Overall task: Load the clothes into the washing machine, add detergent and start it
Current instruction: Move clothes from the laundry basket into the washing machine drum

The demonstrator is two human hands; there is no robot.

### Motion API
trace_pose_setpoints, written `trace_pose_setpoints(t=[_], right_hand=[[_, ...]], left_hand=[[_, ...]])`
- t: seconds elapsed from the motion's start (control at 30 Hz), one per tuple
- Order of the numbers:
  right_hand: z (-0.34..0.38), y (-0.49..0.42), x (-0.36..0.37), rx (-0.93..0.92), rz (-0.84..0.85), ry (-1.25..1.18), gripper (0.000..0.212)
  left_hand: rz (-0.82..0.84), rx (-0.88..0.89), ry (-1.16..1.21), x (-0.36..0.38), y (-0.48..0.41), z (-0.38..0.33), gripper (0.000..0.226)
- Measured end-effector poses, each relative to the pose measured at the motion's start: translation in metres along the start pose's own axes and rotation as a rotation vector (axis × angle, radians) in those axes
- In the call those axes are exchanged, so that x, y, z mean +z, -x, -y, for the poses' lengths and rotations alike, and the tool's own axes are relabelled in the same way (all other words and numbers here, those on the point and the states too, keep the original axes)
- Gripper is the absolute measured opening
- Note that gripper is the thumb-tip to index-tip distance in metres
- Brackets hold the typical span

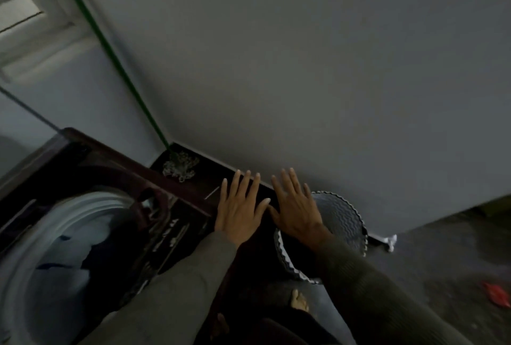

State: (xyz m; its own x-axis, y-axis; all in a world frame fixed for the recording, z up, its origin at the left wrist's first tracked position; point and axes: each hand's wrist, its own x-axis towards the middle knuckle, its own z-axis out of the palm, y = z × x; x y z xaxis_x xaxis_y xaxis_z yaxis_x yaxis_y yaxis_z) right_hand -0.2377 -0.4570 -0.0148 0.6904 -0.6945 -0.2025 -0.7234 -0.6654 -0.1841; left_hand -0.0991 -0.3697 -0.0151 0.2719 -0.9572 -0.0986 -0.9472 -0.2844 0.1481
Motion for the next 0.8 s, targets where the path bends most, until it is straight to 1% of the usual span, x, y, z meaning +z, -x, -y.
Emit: trace_pose_setpoints(t=[0.07, 0.2, 0.4, 0.53, 0.7, 0.8], right_hand=[[-0.025, 0.008, 0.01, 0.032, 0.019, -0.025, 0.087], [-0.07, 0.029, 0.04, 0.114, 0.073, -0.1, 0.075], [-0.121, 0.065, 0.093, 0.212, 0.216, -0.143, 0.077], [-0.145, 0.074, 0.131, 0.291, 0.321, -0.173, 0.079], [-0.169, 0.07, 0.167, 0.376, 0.385, -0.222, 0.077], [-0.185, 0.06, 0.194, 0.428, 0.429, -0.249, 0.077]], left_hand=[[0.048, 0.023, -0.014, 0.012, -0.008, -0.022, 0.078], [0.144, 0.052, -0.035, 0.042, -0.017, -0.062, 0.08], [0.286, 0.121, -0.037, 0.09, -0.02, -0.109, 0.089], [0.372, 0.148, -0.045, 0.123, -0.023, -0.124, 0.08], [0.435, 0.196, -0.009, 0.165, -0.048, -0.131, 0.084], [0.485, 0.168, 0.042, 0.201, -0.068, -0.129, 0.078]])
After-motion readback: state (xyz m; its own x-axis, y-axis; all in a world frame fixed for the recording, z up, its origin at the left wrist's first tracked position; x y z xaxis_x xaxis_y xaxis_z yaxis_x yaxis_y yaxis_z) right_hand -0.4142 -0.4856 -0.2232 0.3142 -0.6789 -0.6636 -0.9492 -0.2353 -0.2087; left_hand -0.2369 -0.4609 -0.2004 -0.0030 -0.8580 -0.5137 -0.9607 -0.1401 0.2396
